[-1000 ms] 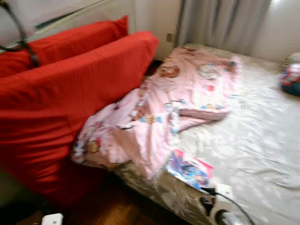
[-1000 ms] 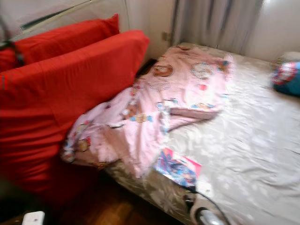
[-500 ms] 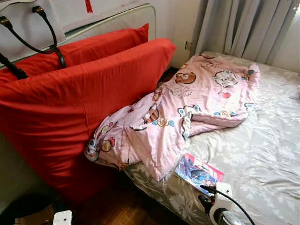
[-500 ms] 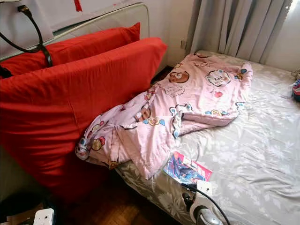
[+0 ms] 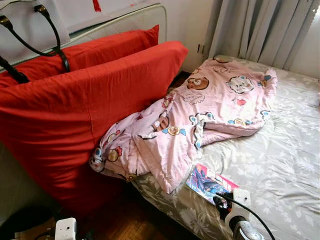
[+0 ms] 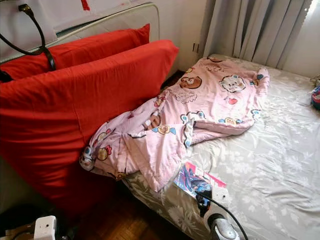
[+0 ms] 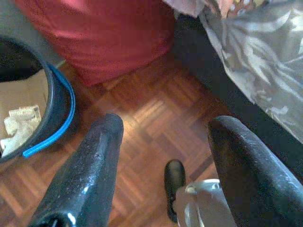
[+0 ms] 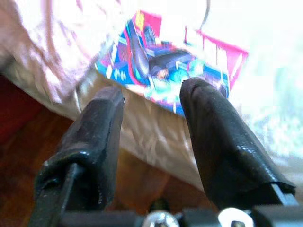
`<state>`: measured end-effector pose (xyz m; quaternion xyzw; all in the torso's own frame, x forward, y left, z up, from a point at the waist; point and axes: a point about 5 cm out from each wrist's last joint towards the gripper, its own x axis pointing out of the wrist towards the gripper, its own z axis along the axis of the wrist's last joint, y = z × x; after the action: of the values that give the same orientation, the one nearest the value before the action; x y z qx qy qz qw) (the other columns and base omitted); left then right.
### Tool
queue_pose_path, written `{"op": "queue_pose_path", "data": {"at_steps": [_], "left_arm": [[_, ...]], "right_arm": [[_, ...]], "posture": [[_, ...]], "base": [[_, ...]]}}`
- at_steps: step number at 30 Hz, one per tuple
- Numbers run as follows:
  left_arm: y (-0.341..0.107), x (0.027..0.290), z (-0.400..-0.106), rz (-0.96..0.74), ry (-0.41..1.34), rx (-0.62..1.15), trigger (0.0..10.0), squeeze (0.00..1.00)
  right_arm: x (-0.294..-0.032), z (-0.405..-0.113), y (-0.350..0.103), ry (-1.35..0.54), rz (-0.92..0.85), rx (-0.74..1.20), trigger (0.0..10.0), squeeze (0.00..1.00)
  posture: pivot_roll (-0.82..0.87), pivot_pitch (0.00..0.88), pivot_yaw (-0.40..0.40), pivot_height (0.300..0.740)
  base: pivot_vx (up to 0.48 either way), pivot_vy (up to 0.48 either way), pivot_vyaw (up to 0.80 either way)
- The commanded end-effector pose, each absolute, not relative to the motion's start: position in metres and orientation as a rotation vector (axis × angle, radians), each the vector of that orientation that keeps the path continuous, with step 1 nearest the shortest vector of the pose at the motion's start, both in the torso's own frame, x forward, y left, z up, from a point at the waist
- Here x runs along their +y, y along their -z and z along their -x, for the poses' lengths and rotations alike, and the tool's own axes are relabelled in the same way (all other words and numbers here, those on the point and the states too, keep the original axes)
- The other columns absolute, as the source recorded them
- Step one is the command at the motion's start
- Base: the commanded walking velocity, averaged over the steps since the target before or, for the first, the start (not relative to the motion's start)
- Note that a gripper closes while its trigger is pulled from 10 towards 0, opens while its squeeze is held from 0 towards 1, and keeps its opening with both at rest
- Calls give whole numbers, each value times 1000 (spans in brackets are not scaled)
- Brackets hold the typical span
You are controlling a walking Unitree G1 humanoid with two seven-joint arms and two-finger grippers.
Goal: Clean up the room
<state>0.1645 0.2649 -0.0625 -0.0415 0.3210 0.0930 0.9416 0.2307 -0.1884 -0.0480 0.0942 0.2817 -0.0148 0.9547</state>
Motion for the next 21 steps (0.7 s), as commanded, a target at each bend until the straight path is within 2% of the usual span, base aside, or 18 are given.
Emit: {"op": "queue_pose_path", "data": {"at_steps": [1,21], "left_arm": [[63,266,-160,95,-200,646,10000,0],[60,266,-157,63,-208,586,10000,0]], "right_arm": [[-188,-230,47,23,-197,544,10000,0],[-189,-225,47,24,-199,503,10000,0]], "posture": [[-110,0,-2,740],[-114,0,-7,740]], "base": [[0,0,0],[0,0,0]]}}
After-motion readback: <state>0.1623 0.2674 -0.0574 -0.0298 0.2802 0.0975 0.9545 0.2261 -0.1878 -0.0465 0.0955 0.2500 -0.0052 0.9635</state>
